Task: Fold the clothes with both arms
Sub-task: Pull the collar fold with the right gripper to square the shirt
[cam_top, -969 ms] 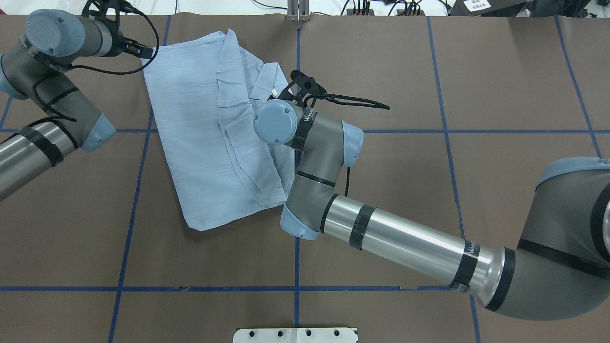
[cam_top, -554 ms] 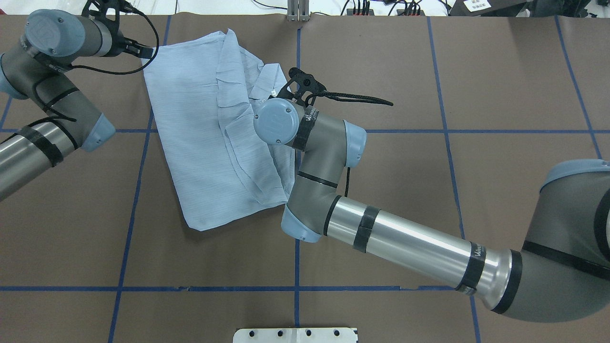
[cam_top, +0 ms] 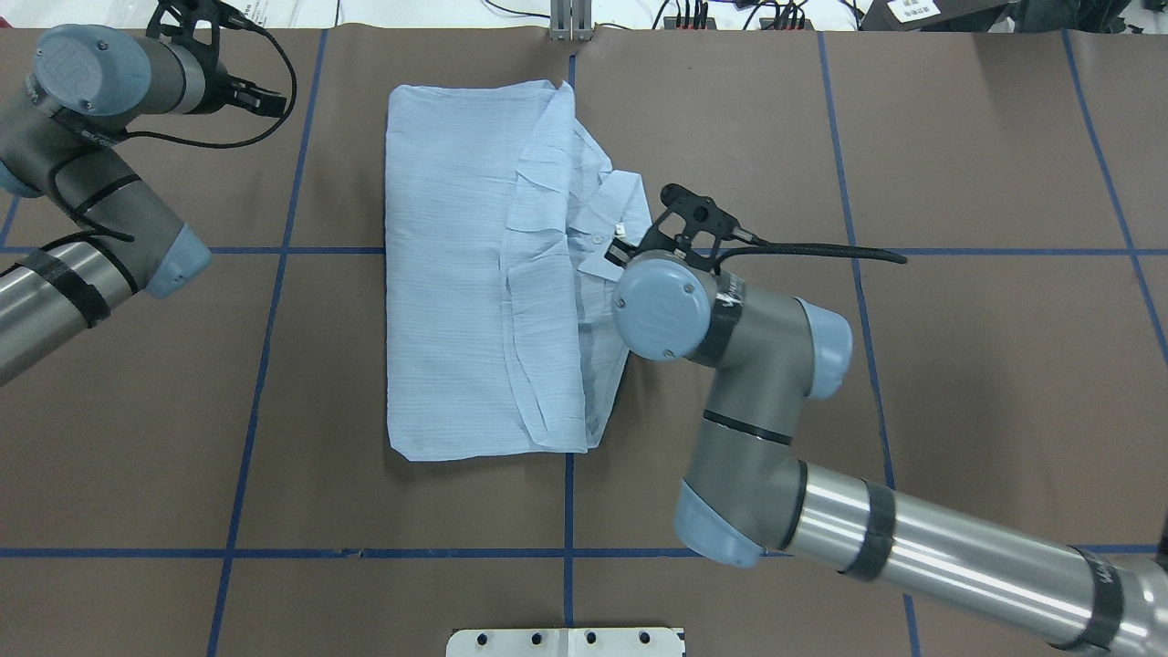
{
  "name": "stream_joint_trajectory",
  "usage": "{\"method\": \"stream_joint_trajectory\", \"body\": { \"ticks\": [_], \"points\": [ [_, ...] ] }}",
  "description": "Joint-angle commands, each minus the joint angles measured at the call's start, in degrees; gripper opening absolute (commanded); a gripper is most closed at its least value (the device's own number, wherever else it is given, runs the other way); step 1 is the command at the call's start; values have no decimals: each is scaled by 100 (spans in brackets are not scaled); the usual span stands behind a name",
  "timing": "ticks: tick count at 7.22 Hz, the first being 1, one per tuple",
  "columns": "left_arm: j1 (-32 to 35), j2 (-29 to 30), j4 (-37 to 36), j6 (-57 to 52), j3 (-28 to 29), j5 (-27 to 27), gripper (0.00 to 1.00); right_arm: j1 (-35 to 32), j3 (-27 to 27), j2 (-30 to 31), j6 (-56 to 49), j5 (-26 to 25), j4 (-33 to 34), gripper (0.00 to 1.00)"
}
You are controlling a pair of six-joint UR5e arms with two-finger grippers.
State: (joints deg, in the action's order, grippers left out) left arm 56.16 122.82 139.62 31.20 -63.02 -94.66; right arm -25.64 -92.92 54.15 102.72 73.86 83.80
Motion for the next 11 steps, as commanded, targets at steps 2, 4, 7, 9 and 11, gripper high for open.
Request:
{"method": "stream_joint_trajectory", "body": {
  "ticks": [2,4,7,9,11],
  "points": [
    [0,-21,-5,0,-52,-17,100,164,-842,782,-129,-144,154,0],
    [0,-21,-5,-9,-61,-53,100,77,-816,843,-700,-153,101,14],
    [-9,-13,-5,0,-61,-192,100,-579,-947,773,-2198,1018,162,100],
    [-9,-21,-5,0,-61,-220,100,-750,-712,328,-2634,1385,197,100],
    [-9,-21,-13,-9,-61,-220,100,-697,767,-1162,-2538,1394,425,100]
  ]
}}
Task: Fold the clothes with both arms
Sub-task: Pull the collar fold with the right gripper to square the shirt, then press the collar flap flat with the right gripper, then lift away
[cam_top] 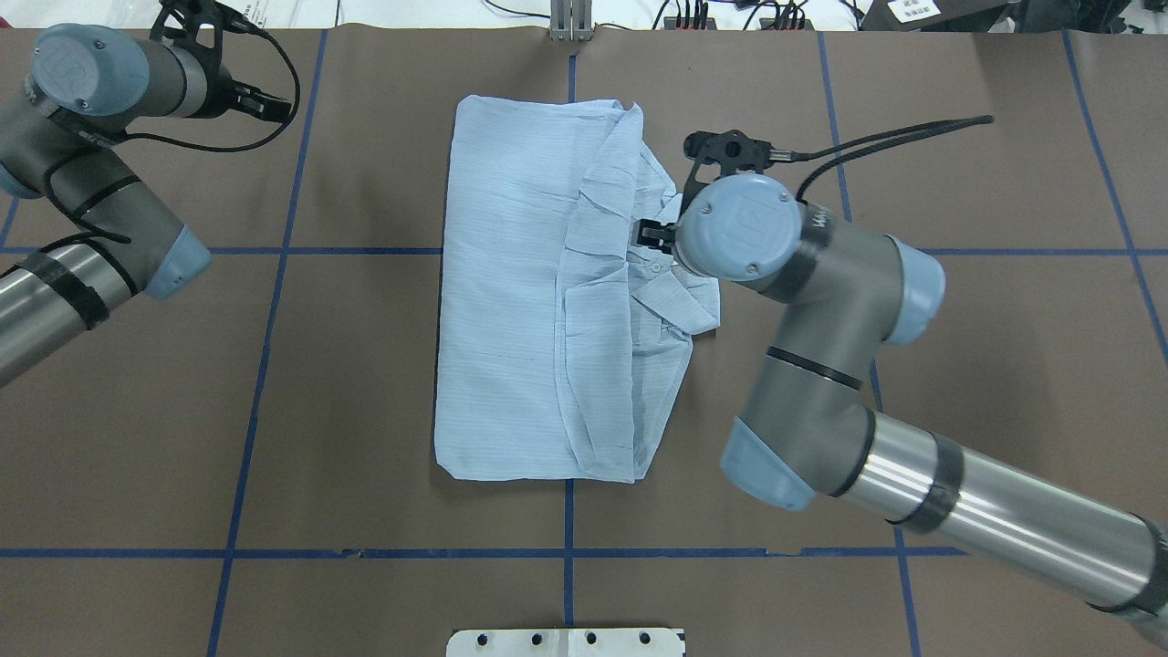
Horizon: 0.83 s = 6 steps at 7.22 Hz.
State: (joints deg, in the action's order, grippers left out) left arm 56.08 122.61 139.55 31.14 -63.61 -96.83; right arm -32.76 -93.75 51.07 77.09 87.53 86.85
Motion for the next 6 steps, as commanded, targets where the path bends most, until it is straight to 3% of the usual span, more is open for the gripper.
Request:
{"method": "stream_joint_trajectory", "body": {
  "ticks": [1,3,5,6],
  "points": [
    [0,8,2,6,-3,-11,100,59,1529,-1384,34,28,131,100],
    [0,8,2,6,-3,-73,100,165,2847,-2324,-70,316,436,100],
    [0,8,2,6,-3,-73,100,436,2942,-2549,-307,511,1130,100],
    [0,8,2,6,-11,-73,100,542,2968,-2532,-308,494,1150,100]
  ]
}}
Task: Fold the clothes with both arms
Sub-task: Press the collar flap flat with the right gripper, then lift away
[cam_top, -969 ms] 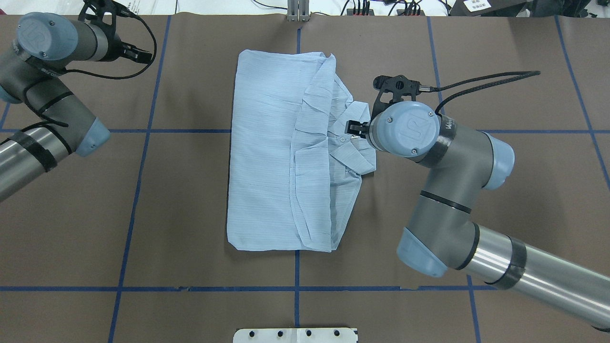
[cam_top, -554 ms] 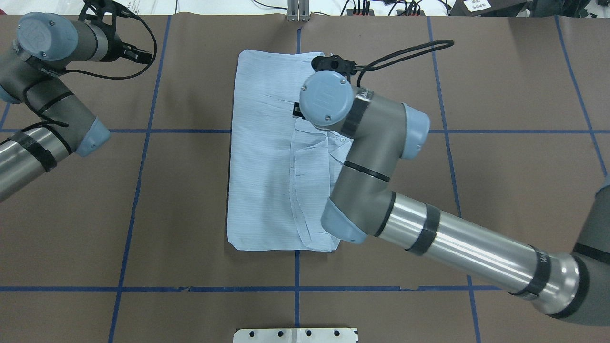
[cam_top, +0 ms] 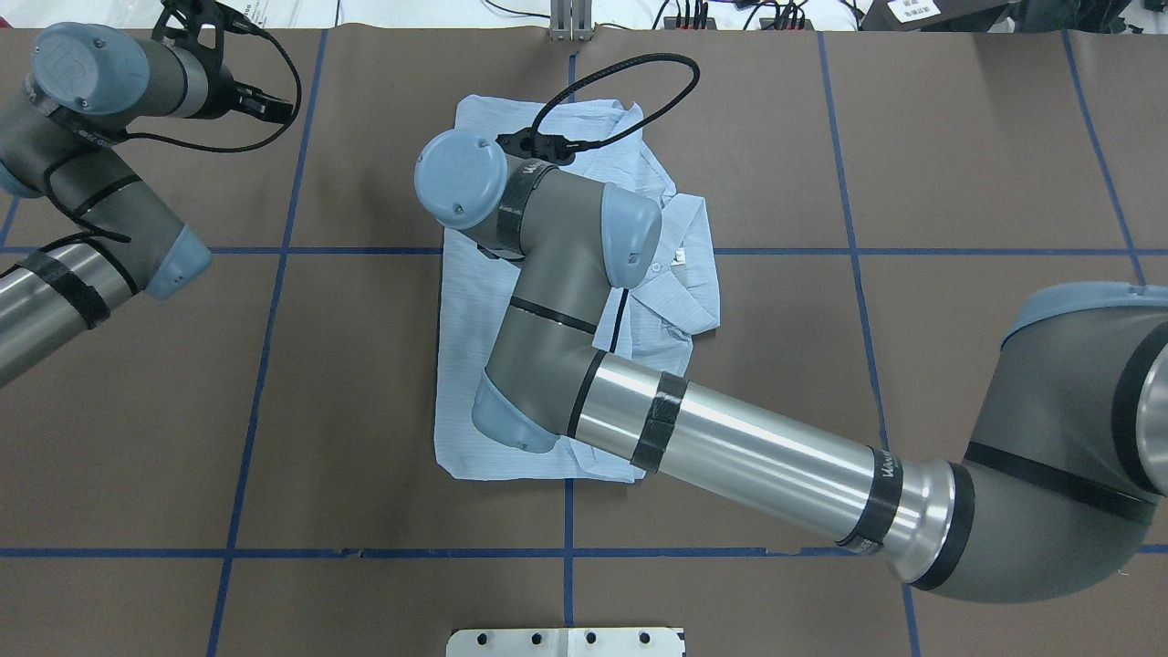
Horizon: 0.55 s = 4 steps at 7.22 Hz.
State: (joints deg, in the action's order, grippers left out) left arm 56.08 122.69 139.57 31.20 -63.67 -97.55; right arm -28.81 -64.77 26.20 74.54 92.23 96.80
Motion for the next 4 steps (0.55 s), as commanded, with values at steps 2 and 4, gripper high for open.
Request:
{"method": "stream_joint_trajectory", "body": {
  "ticks": [2,4],
  "points": [
    [0,0,0,-8,-32,-1,100,218,96,87,-54,-151,146,100],
    [0,-9,0,-9,-41,-1,100,236,175,105,-54,-231,146,100]
  ]
}}
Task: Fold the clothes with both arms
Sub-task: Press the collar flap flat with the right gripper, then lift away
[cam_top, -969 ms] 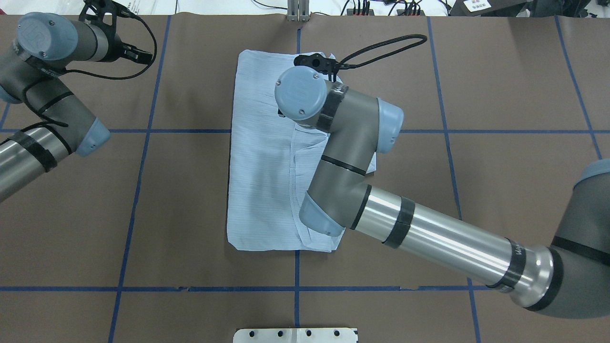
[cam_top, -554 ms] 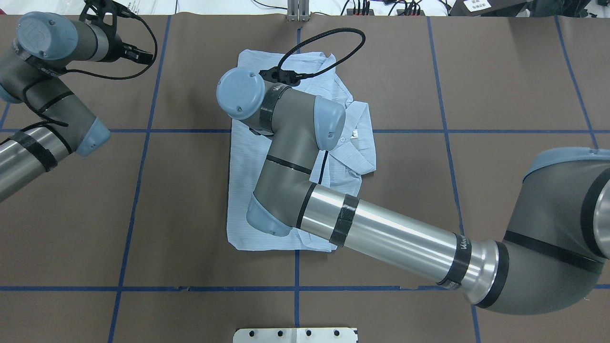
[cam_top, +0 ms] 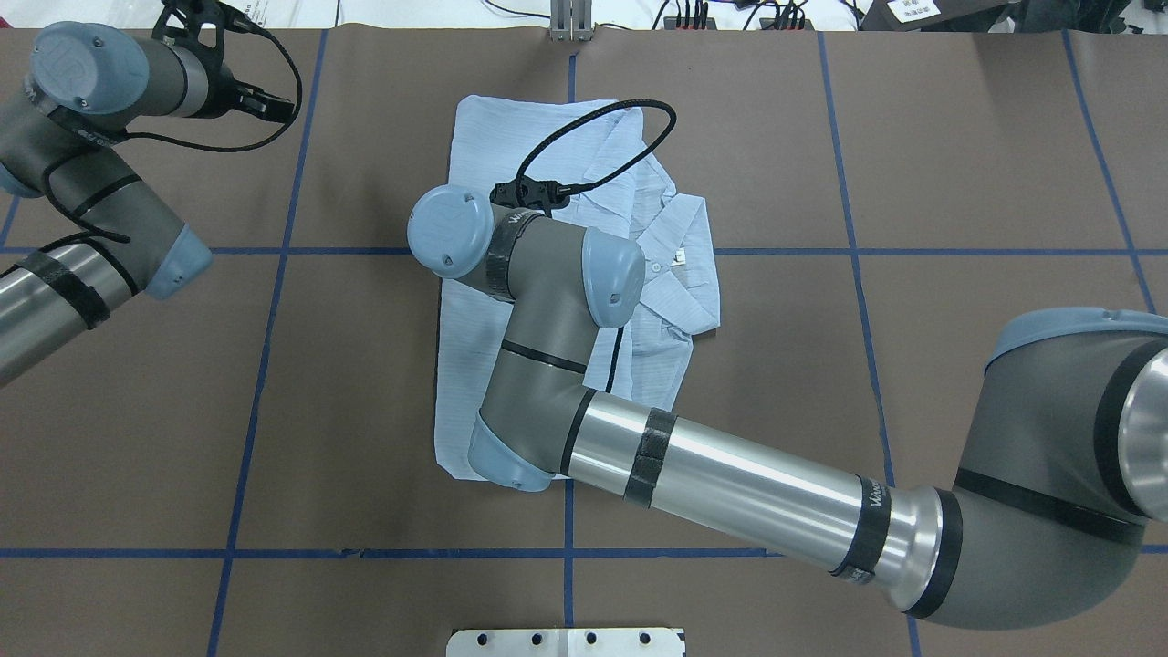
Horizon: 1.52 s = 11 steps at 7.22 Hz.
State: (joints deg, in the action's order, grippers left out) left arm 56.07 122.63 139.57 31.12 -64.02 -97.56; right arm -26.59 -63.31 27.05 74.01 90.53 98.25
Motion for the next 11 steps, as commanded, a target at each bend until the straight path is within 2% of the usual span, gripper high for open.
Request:
{"method": "stream_joint_trajectory", "body": {
  "ticks": [1,3,7,9,11],
  "points": [
    [0,-2,0,8,-5,0,100,14,29,97,-9,-97,1,100],
    [0,-2,0,-1,-14,0,100,14,29,168,-88,-203,18,100],
    [-18,-81,0,8,-128,0,100,-65,-67,151,-728,-387,562,100],
    [-18,-81,0,8,-128,0,100,-144,-548,316,-966,-387,1193,100],
    [-26,-81,0,8,-119,0,100,-232,-1696,1376,-1150,-396,1388,100]
  ]
}}
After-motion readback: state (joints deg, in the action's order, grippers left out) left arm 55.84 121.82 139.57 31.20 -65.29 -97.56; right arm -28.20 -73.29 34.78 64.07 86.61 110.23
